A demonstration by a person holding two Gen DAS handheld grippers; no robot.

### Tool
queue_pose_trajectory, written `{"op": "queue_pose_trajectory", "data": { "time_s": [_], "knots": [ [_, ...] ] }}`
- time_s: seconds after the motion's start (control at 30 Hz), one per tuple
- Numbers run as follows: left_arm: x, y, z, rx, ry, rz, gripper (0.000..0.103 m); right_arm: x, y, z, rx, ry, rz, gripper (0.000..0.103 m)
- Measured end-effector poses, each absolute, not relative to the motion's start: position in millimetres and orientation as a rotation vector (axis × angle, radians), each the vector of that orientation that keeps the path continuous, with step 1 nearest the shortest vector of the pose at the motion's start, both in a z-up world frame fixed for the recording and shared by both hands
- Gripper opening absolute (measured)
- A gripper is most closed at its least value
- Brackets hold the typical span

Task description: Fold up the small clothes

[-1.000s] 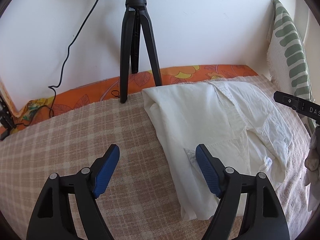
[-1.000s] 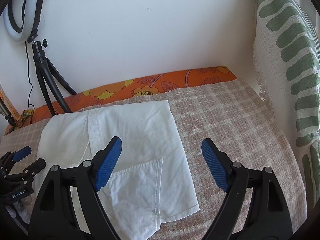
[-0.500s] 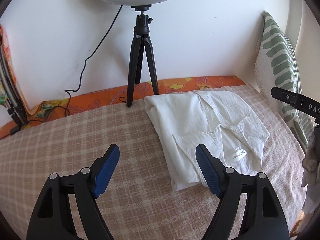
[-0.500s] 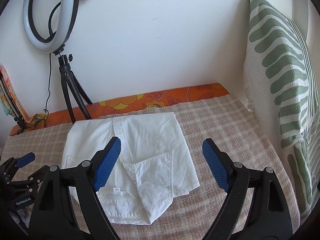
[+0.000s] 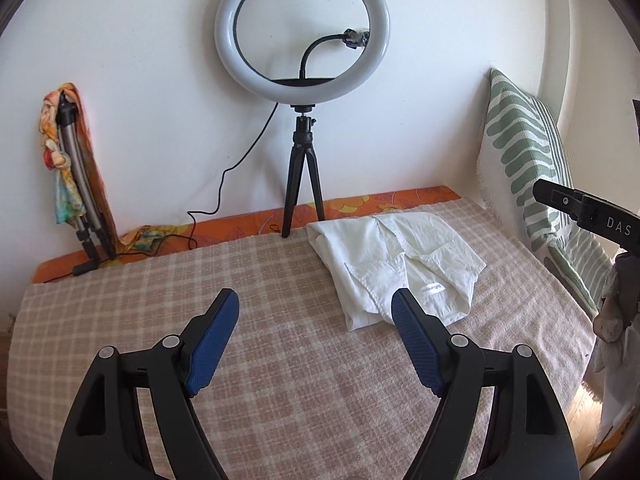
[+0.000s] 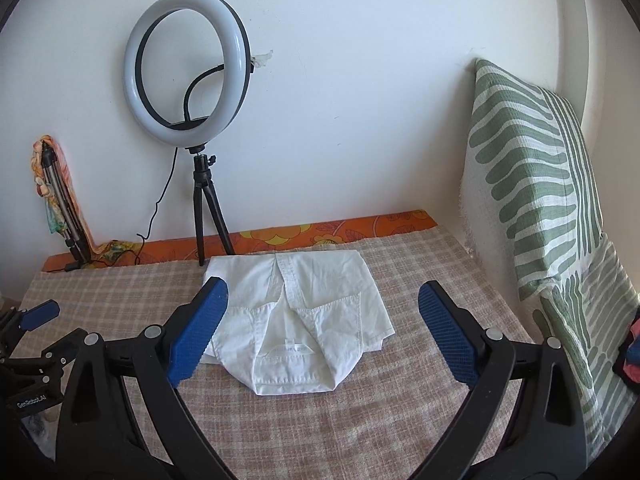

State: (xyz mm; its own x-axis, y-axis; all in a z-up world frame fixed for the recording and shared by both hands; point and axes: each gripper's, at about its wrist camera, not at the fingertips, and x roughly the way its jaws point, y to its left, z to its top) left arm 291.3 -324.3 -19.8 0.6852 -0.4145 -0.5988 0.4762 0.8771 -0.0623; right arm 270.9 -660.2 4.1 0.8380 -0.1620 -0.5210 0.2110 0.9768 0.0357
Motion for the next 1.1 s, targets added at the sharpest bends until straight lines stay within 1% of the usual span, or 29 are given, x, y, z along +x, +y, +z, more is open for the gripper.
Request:
{"op": "queue_pose_trajectory", "data": {
  "time_s": [0.07,0.47,0.57,0.63,0.7,0.77,1.1],
  "knots": [
    [277.3,-313.0,-14.3,0.103,0.625,-0.505,0.08,254.9,-649.5,8.2,0.095,0.522,-0.202,0.103],
    [212.1,-261.0,-10.4,0.124,0.527,-0.506,0.083,186.7,-592.6,-3.2,0.111,0.504,-0.205,0.103],
    [204.9,-254.2,-13.3,0.115,0.523,-0.506,0.086,177.4,-581.4,-9.3,0.096,0.494,-0.214,0.103],
    [200.7,-252.0,-16.1,0.121,0.524,-0.502,0.09,173.6,-575.7,-14.9,0.086,0.496,-0.225,0.103],
    [196.8,-250.2,-19.3,0.128,0.523,-0.5,0.097,173.2,-572.0,-21.5,0.096,0.506,-0.218,0.103],
    [193.5,-247.9,-21.7,0.13,0.517,-0.496,0.1,172.5,-568.6,-28.8,0.11,0.518,-0.21,0.103],
    [189.7,-244.8,-29.3,0.142,0.529,-0.479,0.1,176.1,-560.3,-48.9,0.136,0.531,-0.202,0.103]
  ]
}}
